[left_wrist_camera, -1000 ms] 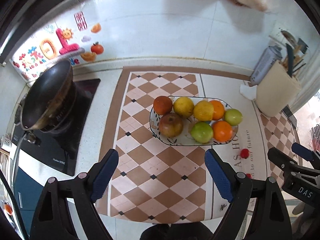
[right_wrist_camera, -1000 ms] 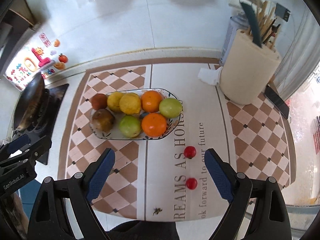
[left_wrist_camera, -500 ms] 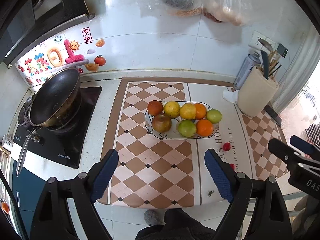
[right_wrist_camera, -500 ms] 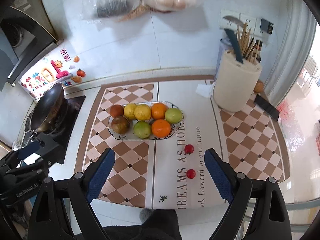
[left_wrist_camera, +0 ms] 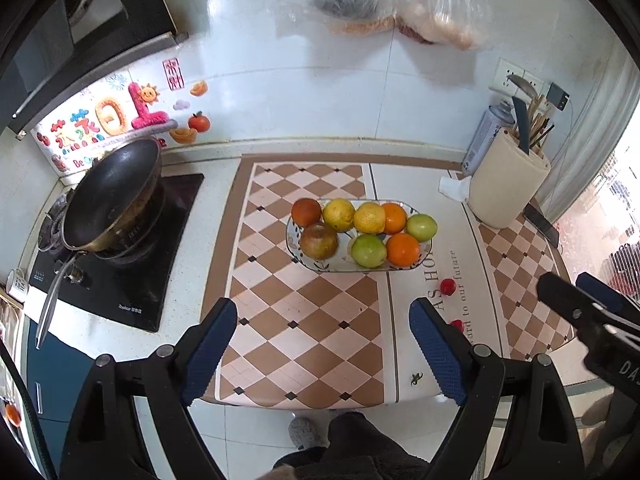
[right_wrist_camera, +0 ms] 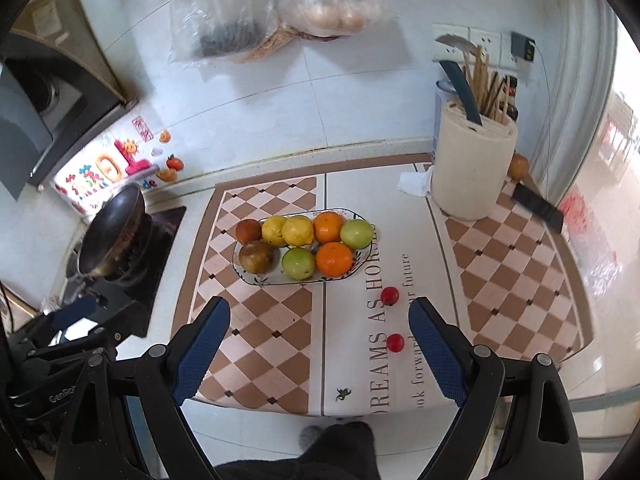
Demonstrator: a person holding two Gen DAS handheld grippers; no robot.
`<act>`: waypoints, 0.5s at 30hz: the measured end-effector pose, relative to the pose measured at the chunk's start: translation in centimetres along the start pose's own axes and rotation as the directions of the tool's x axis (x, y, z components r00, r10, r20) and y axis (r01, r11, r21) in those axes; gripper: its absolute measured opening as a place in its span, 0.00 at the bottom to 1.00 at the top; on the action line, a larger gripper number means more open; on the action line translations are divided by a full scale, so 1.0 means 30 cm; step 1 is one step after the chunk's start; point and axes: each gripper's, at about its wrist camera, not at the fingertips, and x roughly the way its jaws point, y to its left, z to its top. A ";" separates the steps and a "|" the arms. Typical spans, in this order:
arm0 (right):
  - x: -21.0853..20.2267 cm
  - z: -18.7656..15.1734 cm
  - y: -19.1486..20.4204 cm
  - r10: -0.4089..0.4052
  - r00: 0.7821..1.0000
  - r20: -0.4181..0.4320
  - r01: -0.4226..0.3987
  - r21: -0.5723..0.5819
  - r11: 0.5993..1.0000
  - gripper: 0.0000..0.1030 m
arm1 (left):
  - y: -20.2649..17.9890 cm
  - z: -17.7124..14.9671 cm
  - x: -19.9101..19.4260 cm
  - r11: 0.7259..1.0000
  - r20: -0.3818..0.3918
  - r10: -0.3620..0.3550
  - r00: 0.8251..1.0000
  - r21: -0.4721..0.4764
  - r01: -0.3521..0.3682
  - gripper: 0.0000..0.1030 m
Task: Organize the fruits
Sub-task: 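Lift both tools away from the plate, then grasp a cherry tomato with the right tool while the left tool grasps the other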
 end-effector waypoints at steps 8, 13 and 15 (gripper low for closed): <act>0.272 -0.064 -0.283 -0.034 0.991 -0.132 0.055 0.154 0.987 0.76 | -0.098 -0.003 0.212 0.992 -0.075 0.097 0.993 0.085 -0.090 0.94; 0.486 -0.129 -0.448 0.014 0.971 -0.237 0.046 0.242 0.969 0.57 | -0.197 -0.026 0.404 0.982 -0.157 0.141 0.977 0.149 -0.118 0.94; 0.557 -0.123 -0.479 0.026 0.967 -0.254 0.036 0.235 0.971 0.54 | -0.241 -0.038 0.496 0.975 -0.201 0.165 0.965 0.178 -0.130 0.94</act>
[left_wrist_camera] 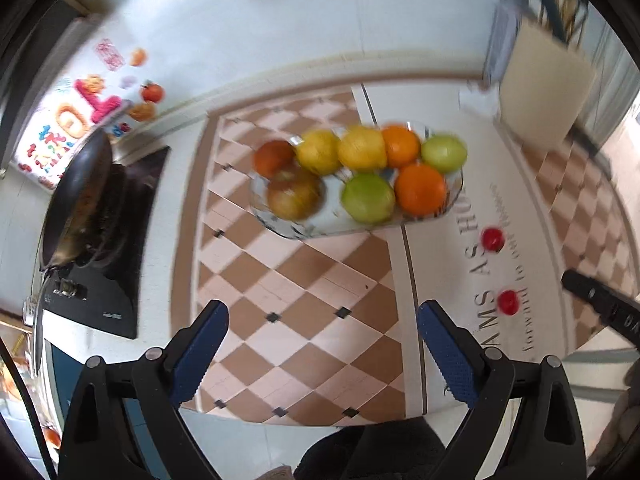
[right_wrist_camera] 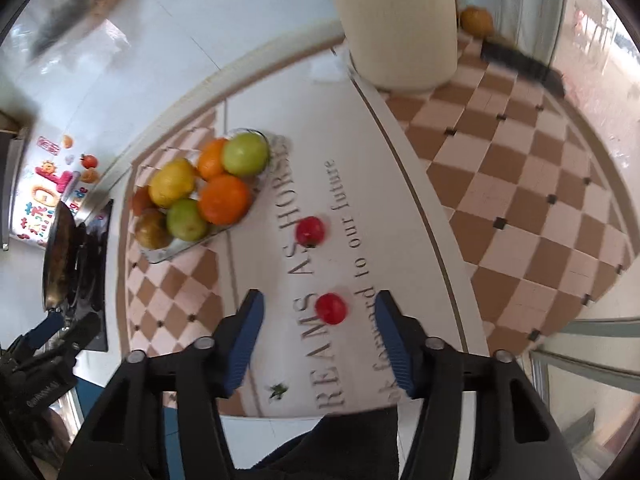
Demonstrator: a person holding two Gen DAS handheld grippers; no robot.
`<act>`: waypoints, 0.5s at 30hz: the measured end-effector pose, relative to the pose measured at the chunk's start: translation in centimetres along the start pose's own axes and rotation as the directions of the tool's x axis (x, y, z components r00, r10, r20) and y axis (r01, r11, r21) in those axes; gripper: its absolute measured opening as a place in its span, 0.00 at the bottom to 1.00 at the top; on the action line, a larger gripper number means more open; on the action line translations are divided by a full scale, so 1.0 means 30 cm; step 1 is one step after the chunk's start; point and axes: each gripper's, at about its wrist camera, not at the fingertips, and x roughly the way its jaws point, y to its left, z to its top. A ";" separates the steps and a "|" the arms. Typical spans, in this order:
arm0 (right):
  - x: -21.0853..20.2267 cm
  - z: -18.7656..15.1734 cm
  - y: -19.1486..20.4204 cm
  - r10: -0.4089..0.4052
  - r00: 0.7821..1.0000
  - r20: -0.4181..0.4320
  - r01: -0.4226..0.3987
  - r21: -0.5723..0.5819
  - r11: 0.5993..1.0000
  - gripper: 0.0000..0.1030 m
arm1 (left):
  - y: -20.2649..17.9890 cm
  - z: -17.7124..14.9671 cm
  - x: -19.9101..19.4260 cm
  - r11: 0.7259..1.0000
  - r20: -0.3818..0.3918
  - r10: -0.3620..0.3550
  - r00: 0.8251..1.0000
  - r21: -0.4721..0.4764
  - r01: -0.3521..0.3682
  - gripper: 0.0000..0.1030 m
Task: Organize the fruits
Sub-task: 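Grasp a cherry tomato with the right tool while the left tool grasps the other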
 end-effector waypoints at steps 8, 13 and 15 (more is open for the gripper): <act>0.250 0.160 0.033 0.009 0.996 -0.087 -0.020 -0.121 0.992 0.51 | -0.134 0.056 0.231 0.995 -0.100 0.091 0.991 0.059 -0.086 0.94; 0.412 0.196 0.069 0.019 0.986 -0.166 -0.049 -0.183 0.982 0.36 | -0.154 0.085 0.312 0.994 -0.155 0.098 0.983 0.052 -0.091 0.94; 0.434 0.193 0.076 0.020 0.987 -0.162 -0.054 -0.207 0.977 0.31 | -0.164 0.098 0.326 0.995 -0.164 0.090 0.982 0.055 -0.082 0.94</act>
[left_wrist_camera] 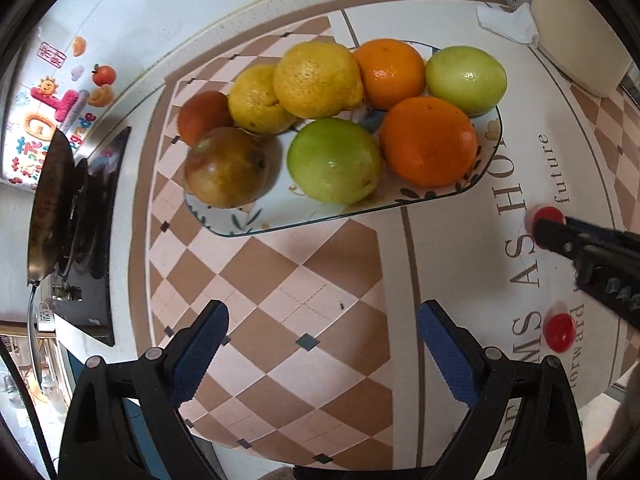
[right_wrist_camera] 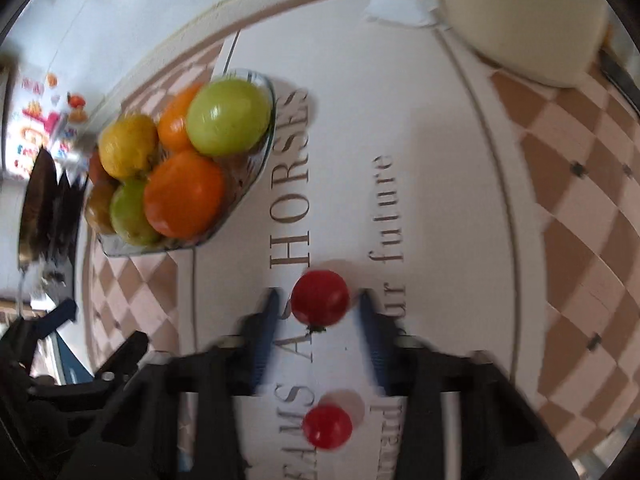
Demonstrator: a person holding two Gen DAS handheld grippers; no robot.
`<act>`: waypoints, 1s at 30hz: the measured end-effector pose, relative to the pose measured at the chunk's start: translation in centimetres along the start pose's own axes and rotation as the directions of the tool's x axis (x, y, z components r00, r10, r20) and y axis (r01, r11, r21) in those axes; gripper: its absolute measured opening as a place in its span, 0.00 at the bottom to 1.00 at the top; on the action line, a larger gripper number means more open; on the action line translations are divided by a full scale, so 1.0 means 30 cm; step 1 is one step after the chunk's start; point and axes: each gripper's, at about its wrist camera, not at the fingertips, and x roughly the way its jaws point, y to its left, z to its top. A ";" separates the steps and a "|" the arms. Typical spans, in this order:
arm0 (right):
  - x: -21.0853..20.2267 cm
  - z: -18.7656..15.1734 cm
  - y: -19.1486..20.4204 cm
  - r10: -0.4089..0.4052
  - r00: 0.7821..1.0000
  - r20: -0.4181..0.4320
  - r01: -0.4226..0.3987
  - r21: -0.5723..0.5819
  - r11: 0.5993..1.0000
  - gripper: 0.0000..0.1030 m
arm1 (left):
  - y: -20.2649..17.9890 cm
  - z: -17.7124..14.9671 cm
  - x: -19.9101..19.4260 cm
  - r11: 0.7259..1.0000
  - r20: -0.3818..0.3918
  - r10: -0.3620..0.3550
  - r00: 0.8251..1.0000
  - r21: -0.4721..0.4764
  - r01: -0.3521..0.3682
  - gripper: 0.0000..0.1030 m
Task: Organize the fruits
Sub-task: 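Grasp a cherry tomato with the right tool while the left tool grasps the other, then carry both cherry tomatoes in both tools over the plate and lower them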
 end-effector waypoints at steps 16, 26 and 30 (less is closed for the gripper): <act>-0.206 -0.258 -0.304 -0.099 0.993 0.062 0.082 0.233 0.969 0.31 | -0.345 -0.034 -0.018 0.901 -0.123 -0.367 0.922 0.202 0.385 0.85; -0.251 -0.304 -0.323 -0.115 0.990 0.080 0.091 0.260 0.961 0.31 | -0.505 -0.078 -0.011 0.857 -0.119 -0.366 0.923 0.343 0.384 0.26; -0.270 -0.283 -0.296 -0.108 0.990 0.094 0.083 0.236 0.968 0.31 | -0.492 -0.105 -0.025 0.861 -0.098 -0.373 0.923 0.335 0.383 0.26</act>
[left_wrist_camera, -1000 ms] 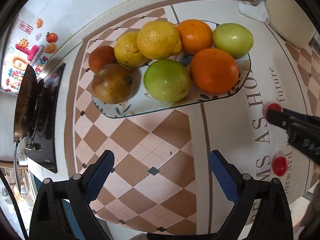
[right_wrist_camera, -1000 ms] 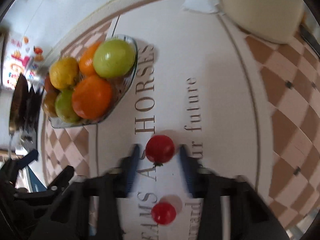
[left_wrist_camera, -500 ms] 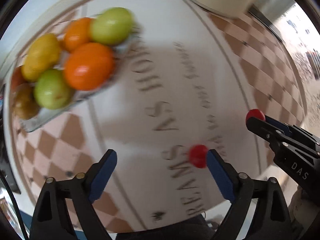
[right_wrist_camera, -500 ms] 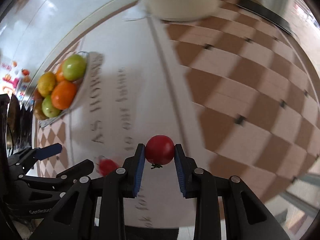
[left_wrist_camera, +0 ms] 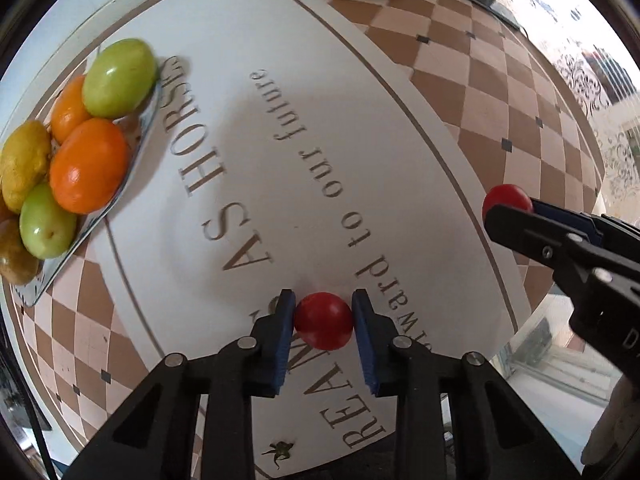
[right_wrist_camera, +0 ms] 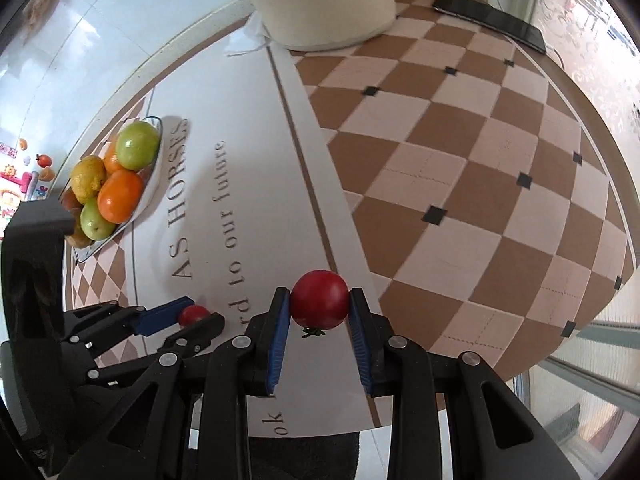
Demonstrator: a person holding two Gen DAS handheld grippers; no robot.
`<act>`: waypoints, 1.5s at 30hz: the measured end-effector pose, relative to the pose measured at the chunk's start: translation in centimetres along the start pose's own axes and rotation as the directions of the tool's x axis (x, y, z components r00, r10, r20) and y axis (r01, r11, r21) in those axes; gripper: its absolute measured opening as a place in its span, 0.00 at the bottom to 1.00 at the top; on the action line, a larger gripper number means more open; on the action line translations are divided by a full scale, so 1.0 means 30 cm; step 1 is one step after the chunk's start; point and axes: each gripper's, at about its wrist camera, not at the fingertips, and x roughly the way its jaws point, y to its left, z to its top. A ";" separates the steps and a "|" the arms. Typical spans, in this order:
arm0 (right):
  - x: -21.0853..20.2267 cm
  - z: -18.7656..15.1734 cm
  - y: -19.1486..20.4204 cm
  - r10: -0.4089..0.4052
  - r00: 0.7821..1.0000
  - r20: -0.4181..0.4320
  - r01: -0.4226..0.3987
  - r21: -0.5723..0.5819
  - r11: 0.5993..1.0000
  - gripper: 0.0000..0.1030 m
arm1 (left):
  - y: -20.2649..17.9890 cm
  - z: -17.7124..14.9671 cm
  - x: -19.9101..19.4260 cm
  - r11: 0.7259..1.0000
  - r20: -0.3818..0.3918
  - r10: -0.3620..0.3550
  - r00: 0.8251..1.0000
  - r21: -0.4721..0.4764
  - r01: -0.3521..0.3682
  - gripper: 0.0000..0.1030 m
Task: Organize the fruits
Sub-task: 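Carry both cherry tomatoes in both tools over the plate and lower them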
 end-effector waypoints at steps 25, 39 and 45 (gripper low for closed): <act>0.202 0.108 0.805 0.409 0.897 -0.165 -0.438 -0.219 0.872 0.31 | 0.986 -0.216 -0.236 0.538 0.278 -0.228 0.933 -0.763 0.358 0.26; 0.334 0.116 1.009 0.304 0.928 -0.216 -0.362 -0.331 0.871 0.31 | 1.240 -0.305 -0.162 0.294 0.354 -0.244 0.903 -0.860 0.417 0.26; 0.365 0.109 1.029 0.269 0.938 -0.216 -0.331 -0.337 0.882 0.31 | 1.273 -0.278 -0.154 0.306 0.348 -0.247 0.904 -0.857 0.414 0.26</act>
